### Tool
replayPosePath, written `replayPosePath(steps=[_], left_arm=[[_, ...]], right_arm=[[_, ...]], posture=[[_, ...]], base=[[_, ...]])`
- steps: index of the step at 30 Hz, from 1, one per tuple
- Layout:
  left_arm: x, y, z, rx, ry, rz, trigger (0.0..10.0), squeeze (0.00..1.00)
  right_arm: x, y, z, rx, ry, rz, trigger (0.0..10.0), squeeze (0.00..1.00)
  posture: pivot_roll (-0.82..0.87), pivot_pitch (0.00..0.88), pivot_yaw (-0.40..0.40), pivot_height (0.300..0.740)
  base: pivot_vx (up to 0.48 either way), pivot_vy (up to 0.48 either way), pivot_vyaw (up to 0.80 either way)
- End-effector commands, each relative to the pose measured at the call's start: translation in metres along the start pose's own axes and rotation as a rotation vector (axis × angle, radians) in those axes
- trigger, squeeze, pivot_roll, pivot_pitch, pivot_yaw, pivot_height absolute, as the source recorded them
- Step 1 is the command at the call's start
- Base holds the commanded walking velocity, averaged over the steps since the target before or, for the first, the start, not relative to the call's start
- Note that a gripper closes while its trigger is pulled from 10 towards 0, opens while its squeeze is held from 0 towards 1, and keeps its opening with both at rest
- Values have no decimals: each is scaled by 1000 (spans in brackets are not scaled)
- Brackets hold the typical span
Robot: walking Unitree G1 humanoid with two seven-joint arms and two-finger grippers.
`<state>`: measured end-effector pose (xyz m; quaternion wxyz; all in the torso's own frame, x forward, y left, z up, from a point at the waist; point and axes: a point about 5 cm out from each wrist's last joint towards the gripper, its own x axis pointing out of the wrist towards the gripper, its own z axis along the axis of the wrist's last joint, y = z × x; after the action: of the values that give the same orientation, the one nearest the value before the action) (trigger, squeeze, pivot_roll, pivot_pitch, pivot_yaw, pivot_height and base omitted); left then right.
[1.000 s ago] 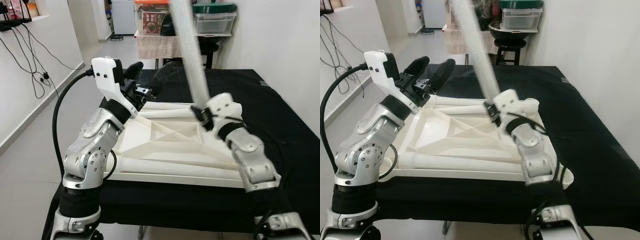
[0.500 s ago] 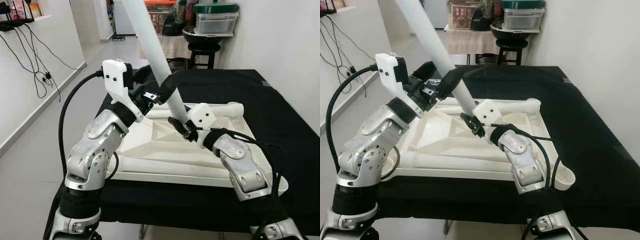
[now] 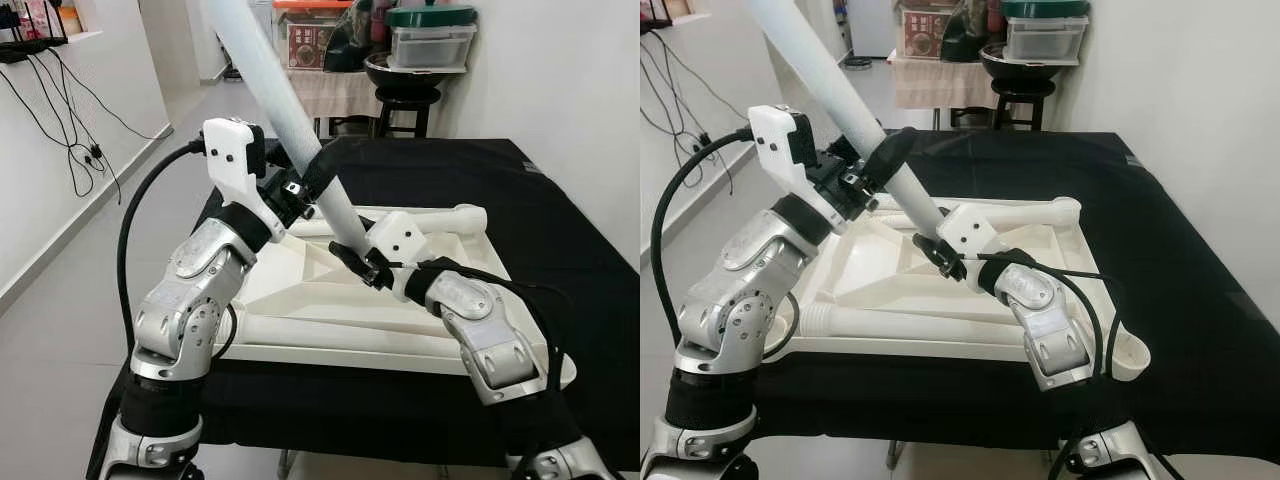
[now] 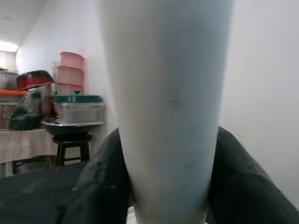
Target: Building children table
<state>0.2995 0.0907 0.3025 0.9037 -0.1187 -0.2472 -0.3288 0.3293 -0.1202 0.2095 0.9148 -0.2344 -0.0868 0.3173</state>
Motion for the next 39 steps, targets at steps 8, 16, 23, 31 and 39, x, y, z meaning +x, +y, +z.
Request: replayPosePath(steps=[8, 16, 23, 31, 39], left_arm=[[1, 1, -3, -7, -3, 3, 0, 0], [0, -1, -6, -18, 2, -1, 0, 0], [0, -3, -11, -30, 12, -11, 0, 0], [-1, -4, -13, -38, 16, -14, 0, 0], [0, -9, -17, -57, 19, -29, 0, 0]], right_arm=[[-1, 1, -3, 13, 21, -11, 10000, 0], [-2, -4, -3, 52, 22, -40, 10000, 1000], [3, -2, 3, 58, 7, -42, 10000, 1000], [11, 4, 5, 70, 25, -26, 10000, 0], [21, 11, 12, 117, 18, -40, 10000, 0]], posture=[[-99, 0, 14, 740], [-99, 0, 13, 740], [-94, 0, 13, 740], [-84, 0, 9, 740], [-93, 0, 10, 740]], base=[[0, 0, 0], [0, 0, 0], [0, 0, 0], [0, 0, 0], [0, 0, 0]])
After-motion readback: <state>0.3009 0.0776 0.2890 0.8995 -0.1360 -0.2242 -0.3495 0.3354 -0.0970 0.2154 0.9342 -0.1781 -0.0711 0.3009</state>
